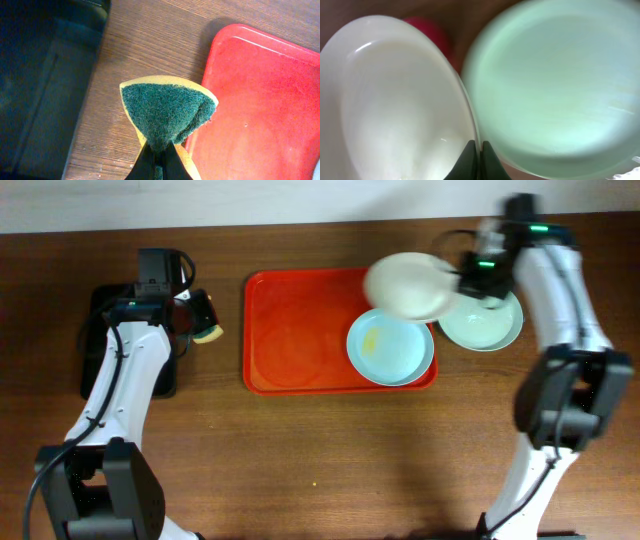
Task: Clean dirty plates on tray and stack at the side
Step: 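Carry the cream-white plate with the right gripper onto the mint plate, then grip the remaining mint plate with the right gripper and scrub it with the sponge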
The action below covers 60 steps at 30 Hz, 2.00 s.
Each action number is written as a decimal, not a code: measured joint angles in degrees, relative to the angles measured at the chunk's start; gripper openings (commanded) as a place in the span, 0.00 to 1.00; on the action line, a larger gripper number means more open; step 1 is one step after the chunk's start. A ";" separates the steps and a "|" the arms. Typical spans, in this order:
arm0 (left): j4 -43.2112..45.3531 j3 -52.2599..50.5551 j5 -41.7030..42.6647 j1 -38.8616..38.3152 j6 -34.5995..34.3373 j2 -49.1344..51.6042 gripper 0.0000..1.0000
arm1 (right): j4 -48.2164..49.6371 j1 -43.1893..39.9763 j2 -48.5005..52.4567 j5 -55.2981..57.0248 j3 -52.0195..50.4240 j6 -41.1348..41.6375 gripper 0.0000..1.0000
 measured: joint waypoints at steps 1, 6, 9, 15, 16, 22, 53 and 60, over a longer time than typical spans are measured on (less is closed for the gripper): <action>0.35 0.00 0.02 -0.94 0.00 0.00 0.00 | -0.63 -5.14 0.00 -0.28 0.00 0.00 0.04; 1.42 0.00 0.24 -5.33 0.00 0.00 0.00 | 1.05 -14.16 -0.11 4.72 -5.64 -0.04 0.04; 1.57 -0.04 0.26 -5.84 0.00 0.00 0.00 | 5.22 -14.23 -0.22 5.38 -10.60 0.37 0.37; 1.60 -0.04 0.24 -5.84 0.00 0.00 0.00 | 4.31 -6.58 -0.59 5.33 -10.38 -3.65 0.86; 1.60 -0.04 0.24 -5.84 0.00 0.00 0.00 | 3.91 -4.39 -2.62 5.31 -9.27 -3.61 0.90; 1.62 -0.04 0.24 -5.84 0.00 0.00 0.00 | -3.69 10.73 -16.22 12.57 -9.62 6.84 0.99; 1.62 -0.09 0.44 -6.69 0.00 0.00 0.00 | 19.06 21.57 -8.33 14.27 -33.79 25.97 0.70; 1.70 -0.09 0.44 -6.69 0.00 0.00 0.00 | 15.74 21.79 -6.60 14.12 -26.64 19.96 0.71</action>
